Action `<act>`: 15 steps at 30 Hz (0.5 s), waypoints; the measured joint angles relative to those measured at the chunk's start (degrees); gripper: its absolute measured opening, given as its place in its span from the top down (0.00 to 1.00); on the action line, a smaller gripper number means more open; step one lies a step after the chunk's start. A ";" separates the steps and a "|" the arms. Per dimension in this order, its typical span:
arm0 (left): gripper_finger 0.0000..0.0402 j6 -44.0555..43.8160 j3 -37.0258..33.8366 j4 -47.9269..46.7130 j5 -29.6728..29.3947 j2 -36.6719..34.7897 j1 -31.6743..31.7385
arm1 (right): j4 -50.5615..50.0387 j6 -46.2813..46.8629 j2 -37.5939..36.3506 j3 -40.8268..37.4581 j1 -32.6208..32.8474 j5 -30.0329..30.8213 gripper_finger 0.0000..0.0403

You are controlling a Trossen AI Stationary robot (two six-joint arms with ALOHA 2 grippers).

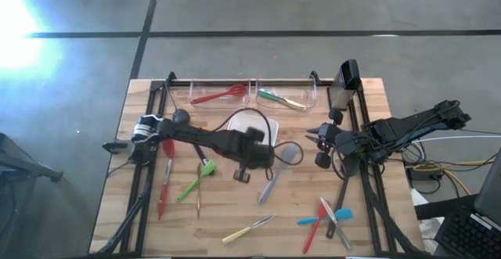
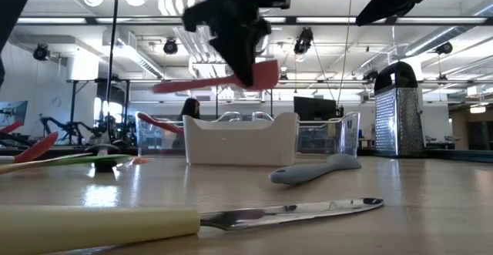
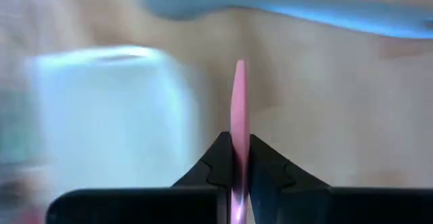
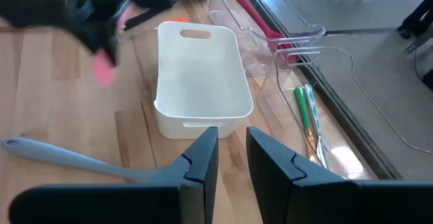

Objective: Pick & Place Kitchen Items
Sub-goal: Put the pink spatula into the white bin

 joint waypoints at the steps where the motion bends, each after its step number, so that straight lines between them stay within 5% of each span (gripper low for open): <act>1: 0.94 2.50 0.76 -0.05 -2.58 -0.02 0.58 | 0.01 0.00 0.00 0.00 -0.02 0.00 0.82; 9: 0.94 16.69 2.96 1.18 -10.40 -0.06 6.34 | 0.02 0.20 0.00 0.00 -0.01 -0.08 0.79; 15: 0.94 23.82 2.92 3.40 -10.84 1.66 10.09 | 0.00 0.03 0.00 0.00 -0.04 -0.07 0.77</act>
